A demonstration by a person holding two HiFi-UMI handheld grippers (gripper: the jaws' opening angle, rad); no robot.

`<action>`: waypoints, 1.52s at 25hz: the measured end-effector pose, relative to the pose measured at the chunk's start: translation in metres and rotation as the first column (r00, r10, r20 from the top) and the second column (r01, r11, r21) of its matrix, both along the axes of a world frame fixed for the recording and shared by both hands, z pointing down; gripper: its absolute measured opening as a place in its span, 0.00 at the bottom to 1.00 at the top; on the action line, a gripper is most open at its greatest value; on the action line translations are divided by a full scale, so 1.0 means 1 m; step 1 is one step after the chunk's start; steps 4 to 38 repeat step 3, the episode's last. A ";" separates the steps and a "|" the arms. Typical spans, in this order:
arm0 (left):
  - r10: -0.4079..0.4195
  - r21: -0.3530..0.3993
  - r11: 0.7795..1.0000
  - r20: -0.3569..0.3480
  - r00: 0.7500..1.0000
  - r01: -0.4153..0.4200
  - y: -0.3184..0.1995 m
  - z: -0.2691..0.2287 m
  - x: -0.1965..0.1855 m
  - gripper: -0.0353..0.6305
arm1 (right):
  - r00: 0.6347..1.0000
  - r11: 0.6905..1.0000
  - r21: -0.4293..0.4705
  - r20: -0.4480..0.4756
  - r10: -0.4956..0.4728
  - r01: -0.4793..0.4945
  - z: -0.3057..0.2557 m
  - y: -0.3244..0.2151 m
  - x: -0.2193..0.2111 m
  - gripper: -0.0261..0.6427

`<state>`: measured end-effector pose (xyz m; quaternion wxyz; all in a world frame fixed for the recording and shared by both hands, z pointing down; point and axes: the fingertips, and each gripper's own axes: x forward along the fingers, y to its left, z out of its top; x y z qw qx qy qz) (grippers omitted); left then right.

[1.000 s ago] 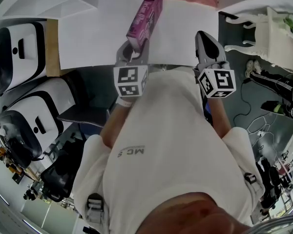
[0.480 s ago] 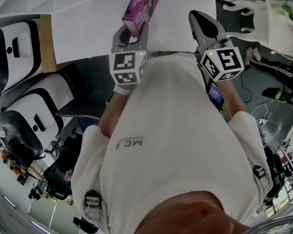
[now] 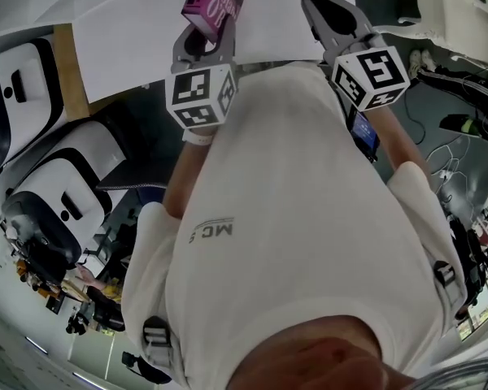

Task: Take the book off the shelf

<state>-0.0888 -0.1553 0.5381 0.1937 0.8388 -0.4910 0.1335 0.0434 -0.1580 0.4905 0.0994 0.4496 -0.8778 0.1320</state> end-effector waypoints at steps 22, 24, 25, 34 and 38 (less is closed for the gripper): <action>0.000 0.008 1.000 -0.004 1.000 0.000 0.002 -0.001 0.000 0.27 | 1.000 1.000 0.000 0.004 -0.003 0.003 0.002 0.003 -0.002 0.04; 0.000 0.008 1.000 -0.004 1.000 0.000 0.002 -0.001 0.000 0.27 | 1.000 1.000 0.000 0.004 -0.003 0.003 0.002 0.003 -0.002 0.04; 0.000 0.008 1.000 -0.004 1.000 0.000 0.002 -0.001 0.000 0.27 | 1.000 1.000 0.000 0.004 -0.003 0.003 0.002 0.003 -0.002 0.04; 0.000 0.008 1.000 -0.004 1.000 0.000 0.002 -0.001 0.000 0.27 | 1.000 1.000 0.000 0.004 -0.003 0.003 0.002 0.003 -0.002 0.04; 0.000 0.008 1.000 -0.004 1.000 0.000 0.002 -0.001 0.000 0.27 | 1.000 1.000 0.000 0.004 -0.003 0.003 0.002 0.003 -0.002 0.04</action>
